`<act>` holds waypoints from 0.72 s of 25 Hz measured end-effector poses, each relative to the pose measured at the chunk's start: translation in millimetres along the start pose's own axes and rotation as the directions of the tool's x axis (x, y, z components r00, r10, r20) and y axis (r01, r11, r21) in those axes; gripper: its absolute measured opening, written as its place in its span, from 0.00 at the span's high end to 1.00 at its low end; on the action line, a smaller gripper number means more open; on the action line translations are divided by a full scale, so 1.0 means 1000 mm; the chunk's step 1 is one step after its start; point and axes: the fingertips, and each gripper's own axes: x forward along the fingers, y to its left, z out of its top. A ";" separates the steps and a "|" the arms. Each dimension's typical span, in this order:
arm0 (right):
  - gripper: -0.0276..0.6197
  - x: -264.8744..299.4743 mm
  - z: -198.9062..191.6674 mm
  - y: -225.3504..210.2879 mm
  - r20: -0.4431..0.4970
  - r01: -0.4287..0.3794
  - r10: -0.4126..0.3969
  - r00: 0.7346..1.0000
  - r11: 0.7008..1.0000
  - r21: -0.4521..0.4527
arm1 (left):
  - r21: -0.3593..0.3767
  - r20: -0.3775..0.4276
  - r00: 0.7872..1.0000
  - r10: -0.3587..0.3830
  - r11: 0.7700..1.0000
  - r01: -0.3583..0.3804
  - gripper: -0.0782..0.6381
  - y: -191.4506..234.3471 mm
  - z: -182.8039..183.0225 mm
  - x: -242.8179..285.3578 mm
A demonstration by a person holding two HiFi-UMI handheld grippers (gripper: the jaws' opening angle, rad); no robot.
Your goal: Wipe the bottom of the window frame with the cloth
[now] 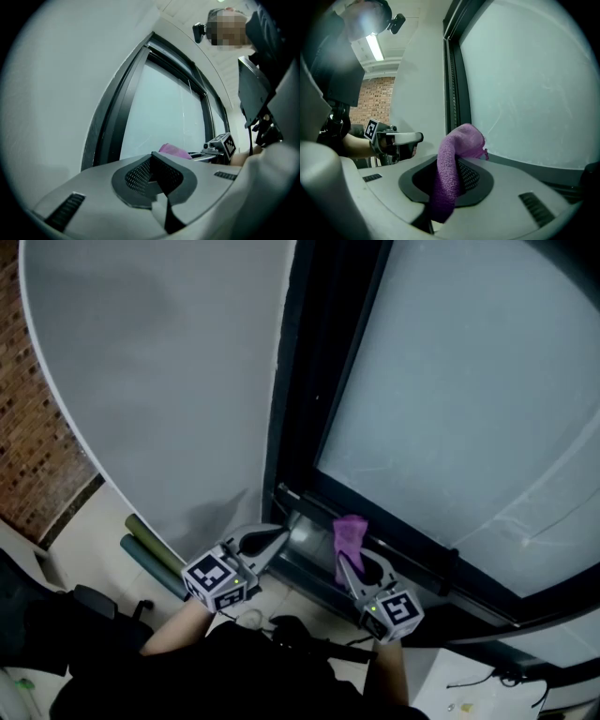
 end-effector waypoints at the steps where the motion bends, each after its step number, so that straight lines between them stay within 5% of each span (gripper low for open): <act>1: 0.84 -0.001 0.004 0.000 0.008 -0.001 0.001 1.000 1.000 -0.008 | 0.000 0.008 1.000 -0.008 1.000 0.008 0.89 -0.003 0.003 0.001; 18: 0.84 0.018 -0.001 0.014 0.048 -0.083 0.079 0.996 0.994 0.074 | 0.014 0.044 0.999 0.008 1.000 -0.009 0.89 0.005 0.011 -0.013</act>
